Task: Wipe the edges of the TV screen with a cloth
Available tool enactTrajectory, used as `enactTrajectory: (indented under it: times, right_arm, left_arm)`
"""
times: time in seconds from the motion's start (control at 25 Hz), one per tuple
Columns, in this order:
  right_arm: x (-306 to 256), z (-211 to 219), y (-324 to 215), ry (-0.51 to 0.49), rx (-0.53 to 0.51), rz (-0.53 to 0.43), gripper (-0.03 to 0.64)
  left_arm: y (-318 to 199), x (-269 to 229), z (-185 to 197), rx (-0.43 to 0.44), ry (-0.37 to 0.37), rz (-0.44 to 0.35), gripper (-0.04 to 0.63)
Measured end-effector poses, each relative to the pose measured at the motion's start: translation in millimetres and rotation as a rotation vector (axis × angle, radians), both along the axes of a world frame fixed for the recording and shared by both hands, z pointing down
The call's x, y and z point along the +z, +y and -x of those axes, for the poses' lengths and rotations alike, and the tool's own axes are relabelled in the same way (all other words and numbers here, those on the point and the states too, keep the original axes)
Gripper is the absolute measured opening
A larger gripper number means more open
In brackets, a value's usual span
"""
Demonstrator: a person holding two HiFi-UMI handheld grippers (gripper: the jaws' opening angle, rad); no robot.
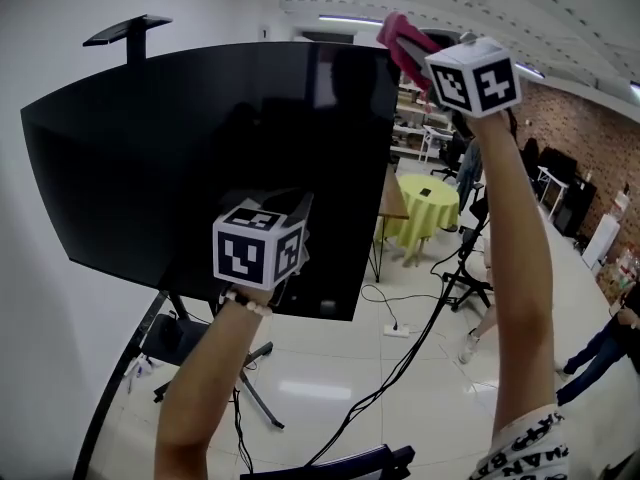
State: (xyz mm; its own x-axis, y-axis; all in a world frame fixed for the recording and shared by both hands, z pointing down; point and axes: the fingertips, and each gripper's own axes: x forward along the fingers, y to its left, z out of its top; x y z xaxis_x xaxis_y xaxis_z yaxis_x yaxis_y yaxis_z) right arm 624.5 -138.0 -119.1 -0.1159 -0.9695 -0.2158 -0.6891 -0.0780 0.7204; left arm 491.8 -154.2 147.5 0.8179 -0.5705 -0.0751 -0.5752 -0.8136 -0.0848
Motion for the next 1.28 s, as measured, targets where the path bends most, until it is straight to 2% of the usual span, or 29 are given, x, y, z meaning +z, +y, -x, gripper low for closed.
enactTrajectory:
  times: [0.04,0.16,0.28,0.52,1.0,1.28]
  right_arm:
    - [2,-2,-4,0.011,0.034,0.018,0.063]
    - [9,0,-15,0.133,0.191,0.025,0.063]
    - [13,9,-26,0.164,0.253,0.072,0.063]
    - [15,48,-49,0.152,0.249,0.131,0.063]
    - [22,147,-102,0.164,0.297,0.162,0.063]
    - [22,209,-135,0.170,0.270,0.185,0.063]
  left_arm:
    - [-1,-1,4,0.003,0.003,0.000,0.000]
    - [-6,-3,17,0.013,0.009,-0.003,0.000]
    - [-8,-9,29,0.026,0.015,-0.009,0.000]
    - [-18,-16,69,0.005,0.007,-0.016,0.000]
    - [-54,-16,192,-0.137,-0.065,0.006,0.000]
    - [-60,-19,250,-0.156,-0.054,-0.006,0.000]
